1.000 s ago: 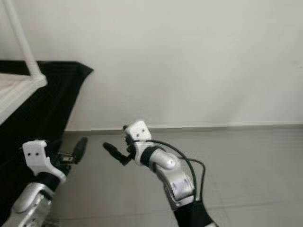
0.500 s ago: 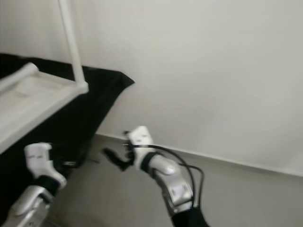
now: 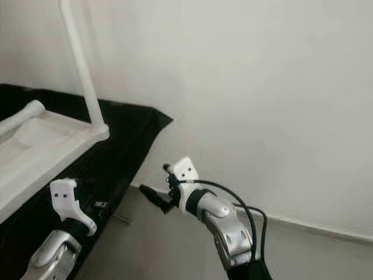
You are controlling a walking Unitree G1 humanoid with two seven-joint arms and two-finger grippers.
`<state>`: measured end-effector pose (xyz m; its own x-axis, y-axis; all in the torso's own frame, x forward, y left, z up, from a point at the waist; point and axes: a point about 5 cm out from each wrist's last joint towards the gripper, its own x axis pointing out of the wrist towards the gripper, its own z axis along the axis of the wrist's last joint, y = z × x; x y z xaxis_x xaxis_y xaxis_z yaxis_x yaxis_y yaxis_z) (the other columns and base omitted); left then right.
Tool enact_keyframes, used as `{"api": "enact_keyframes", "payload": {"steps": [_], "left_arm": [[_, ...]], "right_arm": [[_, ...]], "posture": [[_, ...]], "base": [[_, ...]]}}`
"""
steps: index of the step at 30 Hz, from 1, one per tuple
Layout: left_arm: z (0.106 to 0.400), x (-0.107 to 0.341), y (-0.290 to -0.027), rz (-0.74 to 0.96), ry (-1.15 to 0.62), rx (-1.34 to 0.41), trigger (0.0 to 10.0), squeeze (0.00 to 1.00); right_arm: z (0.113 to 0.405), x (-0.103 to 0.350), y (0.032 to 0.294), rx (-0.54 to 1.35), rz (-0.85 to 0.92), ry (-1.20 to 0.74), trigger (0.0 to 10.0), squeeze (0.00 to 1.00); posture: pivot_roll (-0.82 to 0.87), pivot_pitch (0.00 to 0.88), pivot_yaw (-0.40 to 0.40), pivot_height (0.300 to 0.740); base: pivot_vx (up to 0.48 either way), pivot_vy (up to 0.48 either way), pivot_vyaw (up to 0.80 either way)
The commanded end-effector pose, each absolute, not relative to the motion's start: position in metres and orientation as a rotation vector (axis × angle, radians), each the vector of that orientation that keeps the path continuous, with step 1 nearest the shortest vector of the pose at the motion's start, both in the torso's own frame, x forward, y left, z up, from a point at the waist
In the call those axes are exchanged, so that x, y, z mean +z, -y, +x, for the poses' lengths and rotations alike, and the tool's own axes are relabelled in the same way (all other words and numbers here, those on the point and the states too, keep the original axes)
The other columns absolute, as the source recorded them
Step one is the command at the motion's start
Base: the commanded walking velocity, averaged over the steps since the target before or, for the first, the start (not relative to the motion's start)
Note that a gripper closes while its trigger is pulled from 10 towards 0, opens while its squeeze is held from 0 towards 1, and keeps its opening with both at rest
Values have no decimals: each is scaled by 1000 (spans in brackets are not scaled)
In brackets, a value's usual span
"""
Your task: Building children table
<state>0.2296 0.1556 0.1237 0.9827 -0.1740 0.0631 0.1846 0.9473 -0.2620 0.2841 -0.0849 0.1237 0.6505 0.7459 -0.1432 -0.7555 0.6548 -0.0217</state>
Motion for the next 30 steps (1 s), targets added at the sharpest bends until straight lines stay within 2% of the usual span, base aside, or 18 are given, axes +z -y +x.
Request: {"api": "enact_keyframes", "payload": {"steps": [1, 9, 26, 30], "left_arm": [[230, 123, -158, -264, 38, -172, 10000, 0], [230, 124, -159, -259, 41, -167, 10000, 0], [231, 130, -154, -195, 76, -182, 10000, 0], [231, 129, -154, -188, 74, -193, 10000, 0]], "right_arm": [[283, 126, 83, 870, -85, -107, 10000, 0], [283, 127, 82, 877, -80, -105, 10000, 0], [285, 128, 85, 870, -60, -97, 10000, 0], [287, 129, 87, 844, -39, -95, 10000, 0]], "posture": [[-32, 17, -24, 740], [-32, 18, -20, 740], [-59, 27, -29, 740], [-64, 24, -15, 740]], "base": [[352, 0, 794], [311, 0, 795], [0, 0, 796], [0, -223, 161]]}}
